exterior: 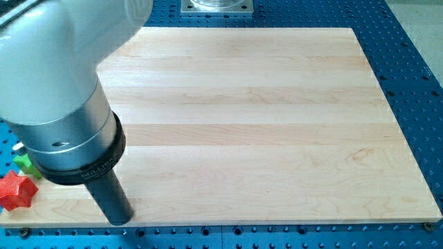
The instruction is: Push red star into the bottom of green star
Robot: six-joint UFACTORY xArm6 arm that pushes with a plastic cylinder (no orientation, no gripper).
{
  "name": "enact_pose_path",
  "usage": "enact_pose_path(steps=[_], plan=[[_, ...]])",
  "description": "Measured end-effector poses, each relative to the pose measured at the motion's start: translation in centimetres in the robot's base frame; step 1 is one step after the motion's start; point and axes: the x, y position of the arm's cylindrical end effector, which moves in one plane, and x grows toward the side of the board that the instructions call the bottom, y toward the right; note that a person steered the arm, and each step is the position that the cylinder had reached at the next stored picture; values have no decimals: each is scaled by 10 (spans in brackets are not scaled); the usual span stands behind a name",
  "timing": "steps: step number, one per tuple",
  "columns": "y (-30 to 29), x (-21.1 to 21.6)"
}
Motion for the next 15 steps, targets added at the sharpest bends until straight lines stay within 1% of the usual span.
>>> enact_pose_path(steps=[2, 4, 6, 7, 8, 9, 10, 11, 12, 13, 14, 15], plan=[[-13, 1], [-73, 0], [-81, 0], [-121, 0], [-144, 0], [-144, -1], [-119, -18], [-73, -22], [-82, 0], [-151, -1], [-168, -3], [-149, -31]])
